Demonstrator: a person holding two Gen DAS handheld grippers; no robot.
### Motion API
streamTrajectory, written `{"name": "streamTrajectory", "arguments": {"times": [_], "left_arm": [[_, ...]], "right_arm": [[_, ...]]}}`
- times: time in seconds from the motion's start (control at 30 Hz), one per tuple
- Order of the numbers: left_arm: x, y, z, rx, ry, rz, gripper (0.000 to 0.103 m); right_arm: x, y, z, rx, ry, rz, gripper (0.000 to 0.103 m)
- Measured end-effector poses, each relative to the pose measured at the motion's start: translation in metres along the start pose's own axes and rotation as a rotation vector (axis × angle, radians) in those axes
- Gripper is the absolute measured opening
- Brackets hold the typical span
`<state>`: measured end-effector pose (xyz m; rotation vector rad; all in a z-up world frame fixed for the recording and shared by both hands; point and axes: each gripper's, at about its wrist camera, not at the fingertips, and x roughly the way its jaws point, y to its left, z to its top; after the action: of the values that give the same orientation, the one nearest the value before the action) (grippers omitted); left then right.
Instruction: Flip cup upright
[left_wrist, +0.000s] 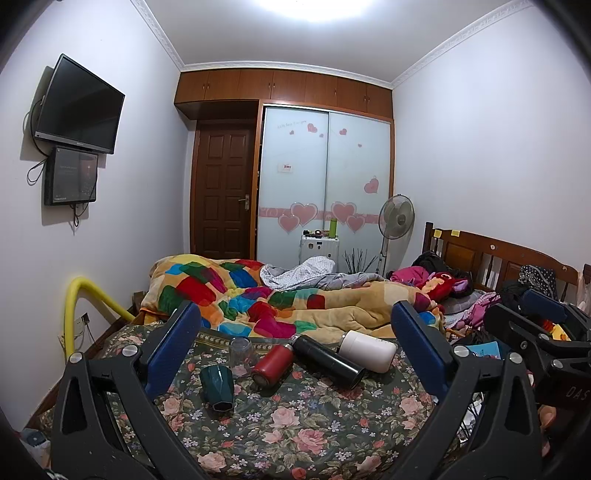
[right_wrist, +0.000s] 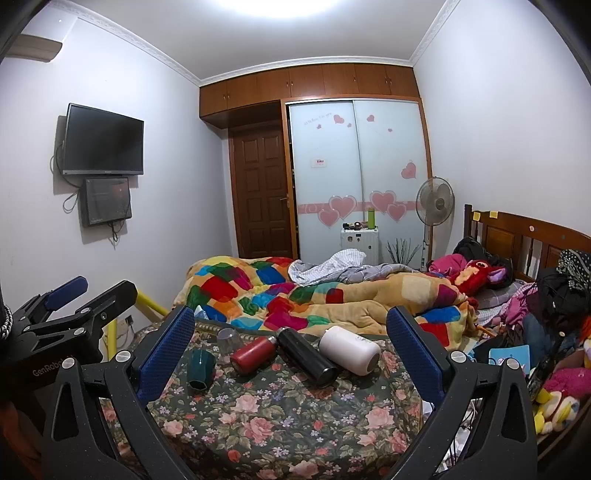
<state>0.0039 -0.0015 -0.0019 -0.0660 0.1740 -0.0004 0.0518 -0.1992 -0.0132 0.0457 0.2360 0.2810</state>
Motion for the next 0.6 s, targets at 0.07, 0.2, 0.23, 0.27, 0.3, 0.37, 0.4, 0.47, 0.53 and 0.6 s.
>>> {"name": "streamTrajectory", "arguments": {"times": [0.07,0.2,0.23,0.27,0.3,0.37,0.4,0.47,0.53,0.6], "left_arm": [[-0.0001,-0.0001,-0.0002,-0.001,0.0,0.0,0.103],[0.0006,0.0,-0.0007,-0.001,-0.002,0.001,0.103],[0.0006,0.0,-0.0008,-0.001,-0.002,0.0,0.103],[0.0005,-0.0003,-0.0007,0.0,-0.001,0.0,0.103],[0.0006,-0.0004,-0.0009,-0.001,-0.001,-0.001,0.103],[0.0006,-0.0011,-0.001,-0.001,-0.002,0.001,0.103],[0.0003,-0.0014,-0.0009,0.0,-0.003,0.001,0.103],[0.0007,-0.0012,-0.001,0.0,-0.003,0.001,0.103],[0.0006,-0.0006,-0.0009,0.0,-0.004,0.002,0.103],[0.0012,-0.0004,-0.001,0.0,-0.005,0.003,0.103]], "right_arm": [[0.0001,0.0001,0.0,0.001,0.001,0.001,0.103],[0.0001,0.0009,-0.0005,0.001,0.002,0.002,0.103],[0.0001,0.0011,-0.0007,0.0,0.002,0.001,0.103],[0.0003,0.0011,-0.0008,0.001,0.003,0.001,0.103],[0.0004,0.0012,-0.0009,0.002,0.003,0.002,0.103],[0.0005,0.0016,-0.0011,0.002,0.003,0.002,0.103],[-0.002,0.003,-0.0037,0.001,0.002,0.002,0.103],[-0.0016,0.0028,-0.0031,0.001,0.003,0.003,0.103],[-0.0019,0.0029,-0.0029,0.001,0.003,0.003,0.103],[-0.0012,0.0025,-0.002,0.001,0.003,0.002,0.103]]}}
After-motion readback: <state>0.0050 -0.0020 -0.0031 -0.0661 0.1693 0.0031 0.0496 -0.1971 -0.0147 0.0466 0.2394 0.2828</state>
